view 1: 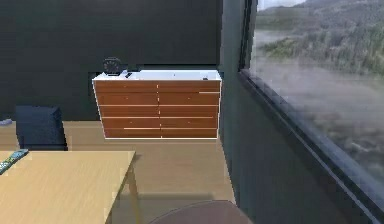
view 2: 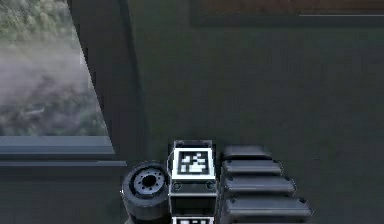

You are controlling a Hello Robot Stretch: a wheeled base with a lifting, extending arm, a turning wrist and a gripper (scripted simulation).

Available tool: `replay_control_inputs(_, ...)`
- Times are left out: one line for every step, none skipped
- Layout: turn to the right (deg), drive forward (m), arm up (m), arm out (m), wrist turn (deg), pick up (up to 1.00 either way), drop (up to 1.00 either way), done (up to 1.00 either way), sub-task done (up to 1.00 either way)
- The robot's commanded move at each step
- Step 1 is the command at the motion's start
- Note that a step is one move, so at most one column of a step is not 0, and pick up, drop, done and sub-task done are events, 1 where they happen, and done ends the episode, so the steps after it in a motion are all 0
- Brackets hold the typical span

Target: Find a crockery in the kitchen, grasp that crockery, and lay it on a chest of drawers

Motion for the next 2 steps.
replay_control_inputs(0.0, 1.0, 0.0, 0.0, 0.0, 0.0, 0.0, 0.0, 0.0)
replay_control_inputs(-3.0, 0.0, 0.0, 0.0, 0.0, 0.0, 0.0, 0.0, 0.0)
